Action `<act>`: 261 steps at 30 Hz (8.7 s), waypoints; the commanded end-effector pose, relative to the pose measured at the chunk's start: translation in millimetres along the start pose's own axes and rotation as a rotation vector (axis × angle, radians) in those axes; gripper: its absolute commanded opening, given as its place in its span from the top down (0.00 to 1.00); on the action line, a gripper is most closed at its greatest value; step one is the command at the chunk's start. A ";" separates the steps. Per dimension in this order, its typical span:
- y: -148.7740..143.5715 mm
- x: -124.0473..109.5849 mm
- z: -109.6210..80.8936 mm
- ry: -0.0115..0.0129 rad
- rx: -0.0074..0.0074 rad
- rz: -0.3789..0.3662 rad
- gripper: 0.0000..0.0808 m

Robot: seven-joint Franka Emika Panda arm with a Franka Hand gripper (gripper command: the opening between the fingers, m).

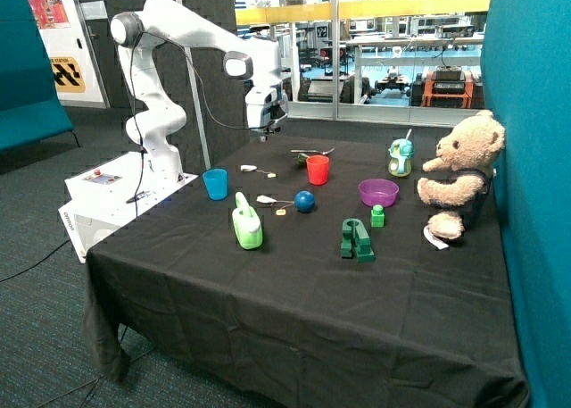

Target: Prepare two cups of tea

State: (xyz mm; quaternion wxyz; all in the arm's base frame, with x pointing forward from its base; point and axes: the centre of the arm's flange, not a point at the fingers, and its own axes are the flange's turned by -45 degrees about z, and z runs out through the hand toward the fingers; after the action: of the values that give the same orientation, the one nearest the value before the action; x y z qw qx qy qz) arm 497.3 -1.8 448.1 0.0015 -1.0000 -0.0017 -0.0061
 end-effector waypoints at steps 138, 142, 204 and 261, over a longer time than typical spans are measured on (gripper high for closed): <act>107.7 14.7 172.2 -0.0122 -0.0029 -0.008 0.40; 106.9 15.4 174.6 -0.0122 -0.0029 -0.008 0.41; 99.6 20.9 163.1 -0.0122 -0.0027 -0.040 1.00; 119.4 -138.7 61.2 -0.0125 -0.0012 -0.276 1.00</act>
State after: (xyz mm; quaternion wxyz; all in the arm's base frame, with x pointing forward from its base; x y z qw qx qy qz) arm 380.2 -103.5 380.4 -0.0004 -0.9913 -0.1317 -0.0006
